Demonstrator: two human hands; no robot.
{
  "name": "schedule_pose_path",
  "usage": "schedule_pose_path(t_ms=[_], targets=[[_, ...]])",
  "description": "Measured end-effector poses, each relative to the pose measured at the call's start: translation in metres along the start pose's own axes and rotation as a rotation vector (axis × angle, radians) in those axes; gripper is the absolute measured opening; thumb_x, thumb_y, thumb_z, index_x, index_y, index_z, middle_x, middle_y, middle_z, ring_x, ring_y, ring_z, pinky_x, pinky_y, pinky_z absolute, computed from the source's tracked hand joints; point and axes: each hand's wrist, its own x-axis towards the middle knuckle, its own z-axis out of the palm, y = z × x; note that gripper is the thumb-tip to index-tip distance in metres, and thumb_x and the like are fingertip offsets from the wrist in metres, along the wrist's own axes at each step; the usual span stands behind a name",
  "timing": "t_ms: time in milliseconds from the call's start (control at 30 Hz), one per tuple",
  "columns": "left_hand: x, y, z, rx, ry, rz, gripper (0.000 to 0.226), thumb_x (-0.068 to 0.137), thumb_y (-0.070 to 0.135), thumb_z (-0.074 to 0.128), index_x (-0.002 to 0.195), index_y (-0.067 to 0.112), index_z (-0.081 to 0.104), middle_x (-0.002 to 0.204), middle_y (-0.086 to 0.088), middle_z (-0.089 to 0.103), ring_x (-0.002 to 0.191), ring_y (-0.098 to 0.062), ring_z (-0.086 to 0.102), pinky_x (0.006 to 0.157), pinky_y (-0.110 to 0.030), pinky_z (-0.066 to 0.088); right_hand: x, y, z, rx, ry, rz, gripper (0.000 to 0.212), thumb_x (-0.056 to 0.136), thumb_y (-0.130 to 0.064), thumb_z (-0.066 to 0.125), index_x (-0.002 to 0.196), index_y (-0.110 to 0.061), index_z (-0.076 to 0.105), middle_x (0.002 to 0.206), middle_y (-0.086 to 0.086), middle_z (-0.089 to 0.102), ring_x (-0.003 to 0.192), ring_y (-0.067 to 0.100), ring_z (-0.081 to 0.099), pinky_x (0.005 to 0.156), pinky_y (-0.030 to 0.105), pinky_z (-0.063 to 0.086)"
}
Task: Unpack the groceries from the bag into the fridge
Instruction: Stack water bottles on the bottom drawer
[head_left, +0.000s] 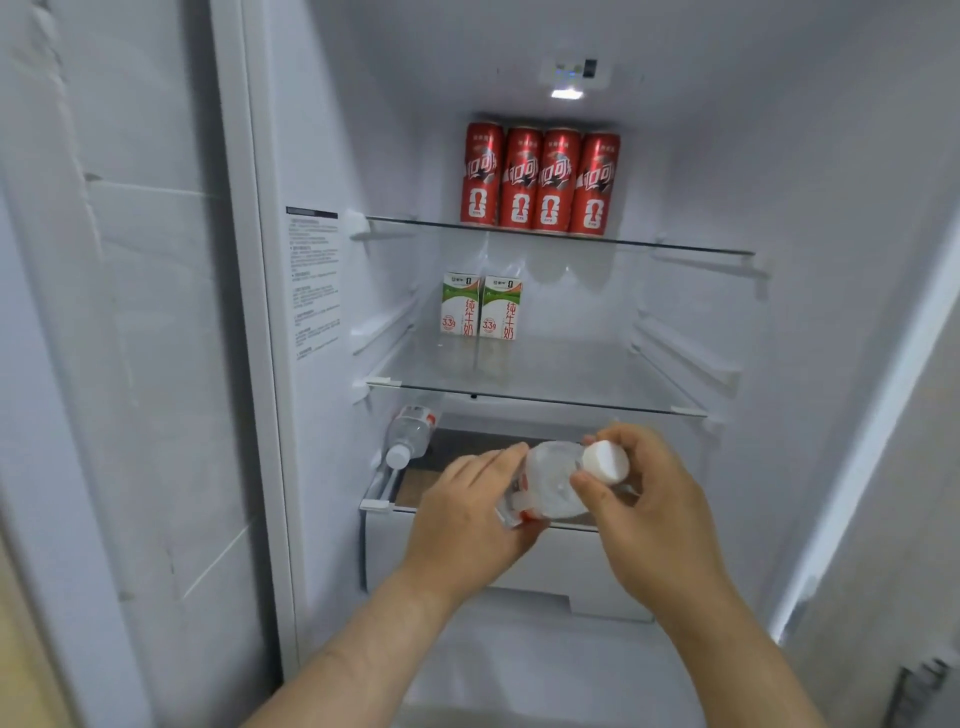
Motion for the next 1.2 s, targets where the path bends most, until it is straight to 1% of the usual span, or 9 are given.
schedule_pose_path(t_ms=[333,467,533,633,700,867,967,1100,1200], targets=[[-0.006,-0.038,0.02,-0.125,-0.151,-0.129,0.064,0.082,0.04,0.076,0.137,0.021,0.05,0.133,0.006,0.059,0.124,-0.012,0.052,0.104,-0.028,0.045,-0.003,0.024,0.04,0.04,-0.038,0.088,0.034,0.084,-0.008,0.072,0.094,-0.034,0.054,0.1,-0.017,0.061,0.09,-0.005,0.058,0.067,0.006,0.047],[-0.003,-0.048,0.022,-0.229,-0.257,-0.198,0.062,0.082,0.043,0.074,0.135,0.036,0.044,0.137,0.017,0.049,0.129,-0.003,0.044,0.108,-0.027,0.042,0.003,0.029,0.048,-0.047,-0.117,0.138,0.031,0.086,-0.014,0.071,0.1,-0.033,0.051,0.1,-0.024,0.054,0.09,-0.001,0.057,0.062,0.003,0.045],[-0.001,-0.051,0.021,-0.289,-0.325,-0.224,0.064,0.078,0.045,0.076,0.132,0.044,0.043,0.134,0.024,0.046,0.127,-0.002,0.045,0.104,-0.03,0.047,0.006,0.037,0.054,-0.065,-0.165,0.173,0.033,0.088,-0.011,0.067,0.104,-0.036,0.052,0.106,-0.024,0.055,0.098,0.001,0.058,0.066,0.002,0.043],[-0.001,-0.061,0.018,-0.286,-0.426,-0.238,0.072,0.078,0.051,0.073,0.139,0.051,0.035,0.146,0.03,0.035,0.136,0.001,0.034,0.112,-0.032,0.039,0.011,0.052,0.067,-0.114,-0.213,0.238,0.037,0.091,-0.009,0.06,0.121,-0.03,0.058,0.136,-0.015,0.051,0.129,0.011,0.048,0.09,0.01,0.036],[-0.005,-0.076,0.016,-0.213,-0.419,-0.289,0.074,0.084,0.054,0.066,0.147,0.043,0.029,0.153,0.025,0.027,0.144,-0.001,0.02,0.118,-0.029,0.024,0.013,0.062,0.076,-0.134,-0.214,0.252,0.041,0.094,-0.007,0.056,0.13,-0.027,0.057,0.15,-0.01,0.042,0.137,0.011,0.04,0.099,0.016,0.033],[-0.013,-0.108,0.016,-0.041,-0.26,-0.553,0.065,0.097,0.05,0.044,0.152,0.02,0.029,0.161,0.002,0.023,0.149,-0.018,0.015,0.122,-0.036,0.018,0.018,0.078,0.109,-0.196,-0.201,0.232,0.049,0.098,-0.008,0.053,0.143,-0.027,0.047,0.158,-0.009,0.029,0.145,0.012,0.028,0.109,0.019,0.028],[-0.013,-0.12,0.021,-0.111,-0.247,-0.669,0.068,0.099,0.047,0.041,0.155,0.017,0.017,0.164,0.0,0.009,0.151,-0.016,0.002,0.123,-0.031,0.005,0.024,0.084,0.132,-0.245,-0.199,0.221,0.052,0.098,-0.008,0.052,0.145,-0.027,0.043,0.162,-0.006,0.021,0.147,0.015,0.025,0.109,0.018,0.028],[-0.003,-0.123,0.028,-0.177,-0.239,-0.743,0.066,0.1,0.044,0.041,0.155,0.016,0.019,0.164,0.0,0.011,0.151,-0.016,0.007,0.123,-0.033,0.007,0.035,0.088,0.157,-0.317,-0.265,0.243,0.057,0.099,-0.011,0.049,0.15,-0.029,0.033,0.165,0.0,0.008,0.149,0.023,0.02,0.116,0.031,0.028],[0.003,-0.123,0.031,-0.166,-0.213,-0.76,0.06,0.1,0.041,0.041,0.152,0.015,0.027,0.162,-0.002,0.019,0.149,-0.019,0.015,0.122,-0.036,0.013,0.045,0.086,0.166,-0.359,-0.335,0.188,0.06,0.099,-0.013,0.049,0.153,-0.027,0.026,0.165,0.005,0.007,0.149,0.026,0.02,0.115,0.029,0.027]])
